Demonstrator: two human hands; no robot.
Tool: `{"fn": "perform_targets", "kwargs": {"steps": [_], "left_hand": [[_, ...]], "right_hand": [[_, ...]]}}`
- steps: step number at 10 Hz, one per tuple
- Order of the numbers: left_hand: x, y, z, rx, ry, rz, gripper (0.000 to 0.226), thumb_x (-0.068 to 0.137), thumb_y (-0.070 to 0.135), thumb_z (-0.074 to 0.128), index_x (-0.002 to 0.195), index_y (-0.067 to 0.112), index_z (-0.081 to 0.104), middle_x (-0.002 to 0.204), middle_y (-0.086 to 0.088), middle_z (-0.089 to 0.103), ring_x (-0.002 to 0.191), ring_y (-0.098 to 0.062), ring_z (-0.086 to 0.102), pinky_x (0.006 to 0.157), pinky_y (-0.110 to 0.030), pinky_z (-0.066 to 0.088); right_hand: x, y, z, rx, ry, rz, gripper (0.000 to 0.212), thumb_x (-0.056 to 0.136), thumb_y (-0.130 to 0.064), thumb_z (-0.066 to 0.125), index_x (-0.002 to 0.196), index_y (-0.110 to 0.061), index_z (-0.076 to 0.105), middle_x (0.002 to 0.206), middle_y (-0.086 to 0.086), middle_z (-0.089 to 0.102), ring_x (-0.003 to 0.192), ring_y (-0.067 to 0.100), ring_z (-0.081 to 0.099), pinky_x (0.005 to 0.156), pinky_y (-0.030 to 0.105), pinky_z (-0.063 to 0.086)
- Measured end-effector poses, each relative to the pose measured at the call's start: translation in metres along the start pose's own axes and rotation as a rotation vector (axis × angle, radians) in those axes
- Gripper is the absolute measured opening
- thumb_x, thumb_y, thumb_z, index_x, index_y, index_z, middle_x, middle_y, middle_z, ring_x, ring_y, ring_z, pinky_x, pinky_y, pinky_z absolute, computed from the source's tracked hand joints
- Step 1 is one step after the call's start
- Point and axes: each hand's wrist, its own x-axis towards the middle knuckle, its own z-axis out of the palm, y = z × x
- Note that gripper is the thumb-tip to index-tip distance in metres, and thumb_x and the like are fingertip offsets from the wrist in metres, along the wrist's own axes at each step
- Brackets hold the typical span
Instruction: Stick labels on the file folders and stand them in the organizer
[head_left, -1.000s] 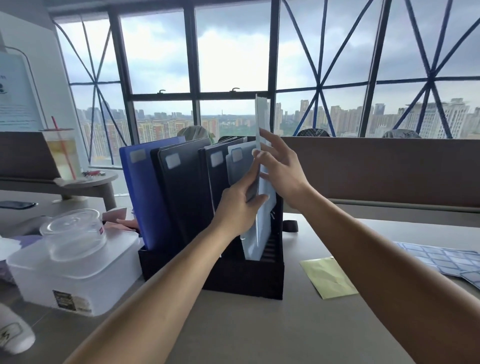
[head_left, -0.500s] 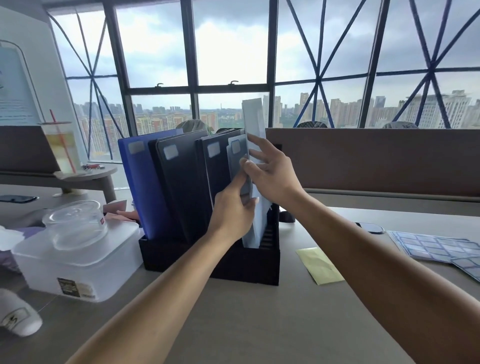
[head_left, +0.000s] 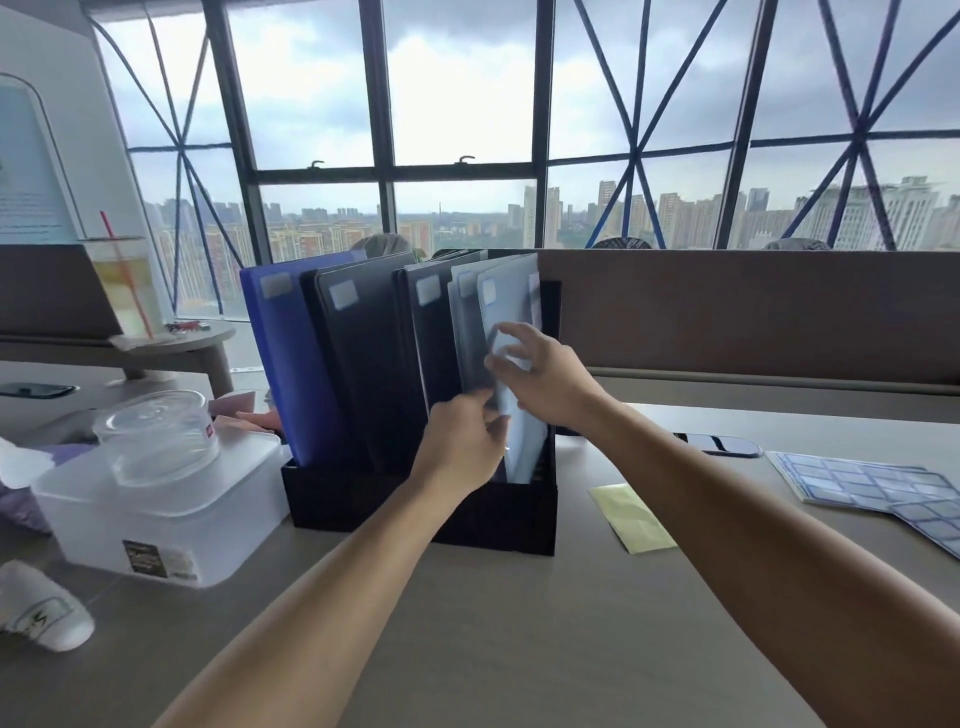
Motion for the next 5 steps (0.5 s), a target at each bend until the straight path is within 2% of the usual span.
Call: {"fn": "perform_targets", "kwargs": {"steps": [1, 2, 3, 4, 5], "left_hand": [[-0.005, 0.003, -0.01, -0.021, 0.031, -0.019, 0.032, 0.094, 0.027, 0.063, 0.123, 0.014, 0.063, 0.101, 0.004, 0.073, 0.095, -0.007, 0.067, 0.077, -0.014, 0.046], [-0.013, 0.001, -0.016, -0.037, 0.056, -0.041, 0.027, 0.092, 0.033, 0.065, 0.114, 0.017, 0.067, 0.092, 0.009, 0.068, 0.085, -0.005, 0.067, 0.075, -0.018, 0.053], [-0.024, 0.003, -0.015, -0.062, 0.056, -0.04, 0.023, 0.093, 0.037, 0.061, 0.106, 0.021, 0.069, 0.09, 0.012, 0.069, 0.082, -0.002, 0.067, 0.075, -0.025, 0.057], [-0.039, 0.014, 0.003, -0.131, 0.002, 0.046, 0.021, 0.095, 0.036, 0.057, 0.101, 0.02, 0.068, 0.089, 0.013, 0.071, 0.081, 0.001, 0.066, 0.073, -0.019, 0.055], [-0.053, 0.026, 0.04, -0.146, -0.167, 0.115, 0.021, 0.096, 0.038, 0.056, 0.101, 0.021, 0.068, 0.087, 0.012, 0.07, 0.078, 0.0, 0.065, 0.068, -0.015, 0.052]], "right_hand": [[-0.001, 0.003, 0.0, -0.036, -0.024, -0.024, 0.052, 0.094, -0.047, 0.057, 0.143, -0.036, 0.045, 0.138, 0.003, 0.059, 0.12, 0.02, 0.06, 0.088, 0.034, 0.053], [-0.008, 0.012, -0.006, -0.035, -0.064, -0.041, 0.043, 0.099, -0.039, 0.052, 0.14, -0.028, 0.048, 0.13, 0.001, 0.063, 0.105, 0.021, 0.067, 0.073, 0.028, 0.048], [-0.026, 0.027, -0.022, -0.008, -0.046, 0.005, 0.029, 0.1, -0.031, 0.052, 0.126, -0.021, 0.06, 0.109, 0.0, 0.068, 0.086, 0.02, 0.072, 0.071, 0.031, 0.053], [-0.057, 0.051, -0.049, -0.009, -0.015, 0.042, 0.014, 0.098, -0.027, 0.056, 0.094, -0.024, 0.069, 0.089, -0.001, 0.073, 0.076, 0.016, 0.072, 0.071, 0.036, 0.055], [-0.093, 0.079, -0.065, 0.069, 0.073, 0.128, 0.024, 0.098, -0.021, 0.058, 0.082, -0.009, 0.07, 0.075, 0.004, 0.072, 0.065, 0.017, 0.068, 0.065, 0.038, 0.055]]}}
